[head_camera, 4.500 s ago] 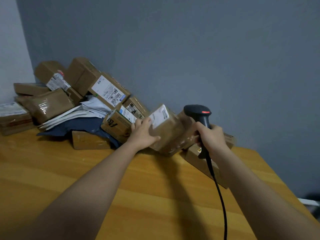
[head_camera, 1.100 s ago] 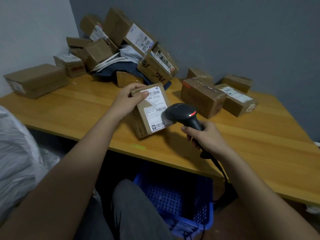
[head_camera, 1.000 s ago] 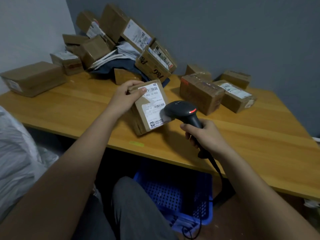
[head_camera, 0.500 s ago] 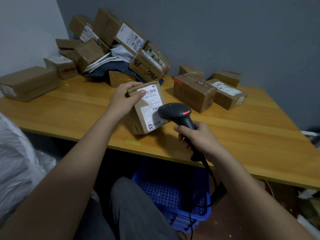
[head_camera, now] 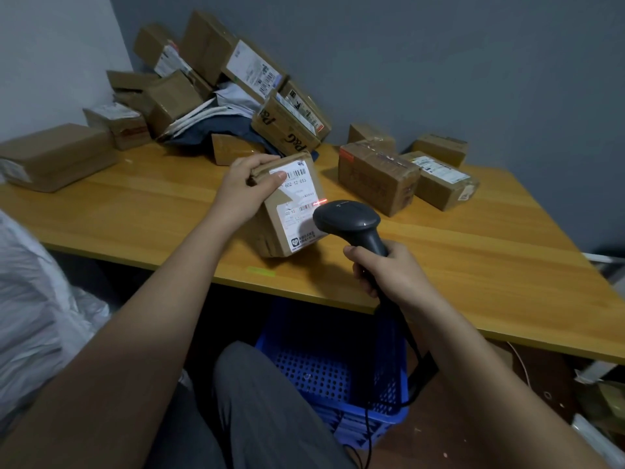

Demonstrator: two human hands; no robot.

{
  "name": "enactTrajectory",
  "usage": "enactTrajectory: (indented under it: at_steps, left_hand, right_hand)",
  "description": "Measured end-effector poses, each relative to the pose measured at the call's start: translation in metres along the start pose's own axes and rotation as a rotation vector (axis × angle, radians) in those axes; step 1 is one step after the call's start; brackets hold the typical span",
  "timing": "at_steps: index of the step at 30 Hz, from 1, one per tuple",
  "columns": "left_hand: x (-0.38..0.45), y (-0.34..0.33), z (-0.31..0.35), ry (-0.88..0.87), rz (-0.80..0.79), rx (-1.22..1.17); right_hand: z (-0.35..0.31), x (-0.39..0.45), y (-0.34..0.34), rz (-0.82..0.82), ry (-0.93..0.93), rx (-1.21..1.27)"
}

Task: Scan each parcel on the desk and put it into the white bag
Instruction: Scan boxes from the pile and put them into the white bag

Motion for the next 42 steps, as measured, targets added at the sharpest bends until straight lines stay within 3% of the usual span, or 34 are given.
enactTrajectory:
  at_steps: [15,21,32,36,42]
  left_hand:
    - [-0.005,0.006,0.011,0.018,-0.004,0.070]
    - [-0.022,0.071,0.037,0.053,0.148,0.169]
    - [-0.160,0.234,0.054,0.168,0.468,0.266]
    - [-0.224,0.275,0.039,0.254,0.559,0.300]
    - [-0.305,0.301,-0.023,0.506,0.600,0.362]
  right_hand:
    - [-0.014,0.013,0.003,0.048,0.014,0.040]
    - [-0.059,0.040,-0.021,-0.002,0.057,0.021]
    - [-0.166,0.067,-0.162,-0.278,0.216,-0.052]
    - [-0.166,0.067,-0.226,-0.416,0.187,-0.066]
    - [-0.146,0.069,-0.286,-0.459,0.212,-0.096]
Point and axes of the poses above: each hand's wrist, its own x-axis towards the middle knuckle, its own y-axis out of the back of the hand, z = x × y, the point moved 6 cm from there along x, towards the middle knuckle, and after that the axes turned 14 degrees about -z, right-handed, at the moved point
